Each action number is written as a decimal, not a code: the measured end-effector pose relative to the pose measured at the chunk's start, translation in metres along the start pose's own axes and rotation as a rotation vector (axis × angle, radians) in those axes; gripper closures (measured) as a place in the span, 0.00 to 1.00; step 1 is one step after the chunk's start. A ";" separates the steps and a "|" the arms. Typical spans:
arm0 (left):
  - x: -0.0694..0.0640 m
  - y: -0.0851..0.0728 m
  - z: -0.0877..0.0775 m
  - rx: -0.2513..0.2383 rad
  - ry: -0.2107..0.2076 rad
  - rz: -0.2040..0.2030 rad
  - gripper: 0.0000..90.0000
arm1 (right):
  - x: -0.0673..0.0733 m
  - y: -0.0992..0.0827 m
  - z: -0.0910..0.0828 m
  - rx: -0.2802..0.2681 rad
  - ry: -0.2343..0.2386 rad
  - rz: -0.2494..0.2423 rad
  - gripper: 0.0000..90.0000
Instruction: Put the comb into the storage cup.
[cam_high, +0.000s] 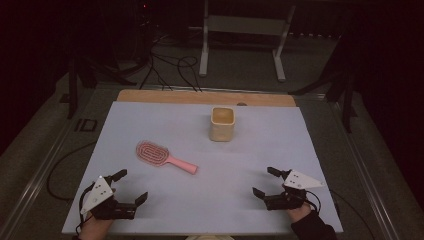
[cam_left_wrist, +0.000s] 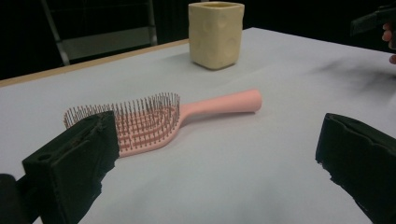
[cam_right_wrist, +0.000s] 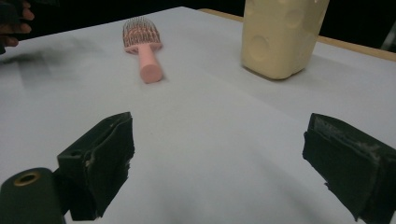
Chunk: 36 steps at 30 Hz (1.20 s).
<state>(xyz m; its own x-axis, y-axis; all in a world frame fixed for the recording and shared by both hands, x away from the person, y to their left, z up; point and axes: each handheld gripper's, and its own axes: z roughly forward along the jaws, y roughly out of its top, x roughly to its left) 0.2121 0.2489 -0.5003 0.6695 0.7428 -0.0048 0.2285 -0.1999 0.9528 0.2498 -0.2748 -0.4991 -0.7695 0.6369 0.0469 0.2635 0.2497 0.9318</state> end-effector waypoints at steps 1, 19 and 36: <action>0.000 0.000 0.000 0.003 -0.001 -0.002 0.00 | 0.000 0.000 0.000 0.000 0.002 0.001 0.10; -0.007 0.008 0.000 0.019 -0.034 0.028 0.00 | 0.003 0.002 -0.001 -0.008 0.009 0.003 0.10; -0.012 0.032 -0.002 0.027 -0.082 0.000 0.00 | 0.004 0.003 0.000 -0.011 -0.003 -0.003 0.10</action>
<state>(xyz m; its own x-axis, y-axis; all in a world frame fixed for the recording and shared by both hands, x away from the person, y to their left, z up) 0.2105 0.2346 -0.4689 0.7249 0.6882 -0.0307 0.2467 -0.2177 0.9443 0.2470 -0.2714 -0.4956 -0.7688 0.6380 0.0433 0.2545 0.2432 0.9360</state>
